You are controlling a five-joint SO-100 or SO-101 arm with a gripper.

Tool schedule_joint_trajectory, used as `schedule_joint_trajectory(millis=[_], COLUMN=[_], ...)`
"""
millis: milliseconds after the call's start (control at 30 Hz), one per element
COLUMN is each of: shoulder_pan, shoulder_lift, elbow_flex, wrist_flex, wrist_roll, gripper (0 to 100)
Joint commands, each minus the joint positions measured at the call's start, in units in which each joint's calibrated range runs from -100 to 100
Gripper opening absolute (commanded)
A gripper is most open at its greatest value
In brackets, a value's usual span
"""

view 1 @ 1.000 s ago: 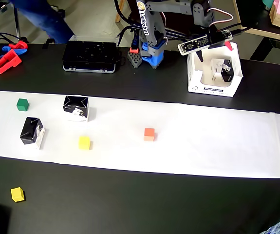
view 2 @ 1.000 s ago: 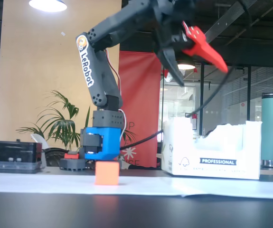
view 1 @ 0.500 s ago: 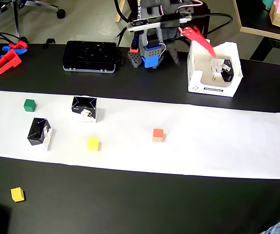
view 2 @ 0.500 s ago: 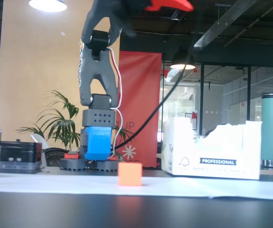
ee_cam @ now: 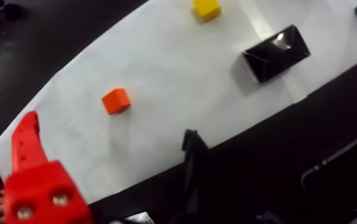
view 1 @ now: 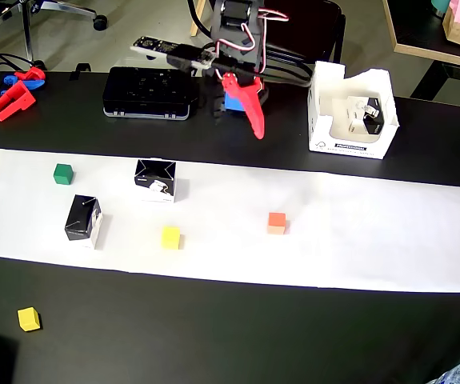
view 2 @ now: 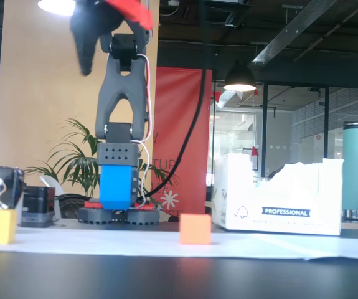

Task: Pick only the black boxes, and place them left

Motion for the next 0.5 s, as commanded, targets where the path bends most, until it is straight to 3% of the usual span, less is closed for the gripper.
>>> schedule_joint_trajectory(millis=[0, 467], shoulder_pan=[7.1, 23.0], shoulder_lift=[2.1, 12.6], elbow_flex=[-3.5, -3.2], wrist_flex=[0.2, 0.2], wrist_roll=[-0.8, -6.0], gripper=[57, 56])
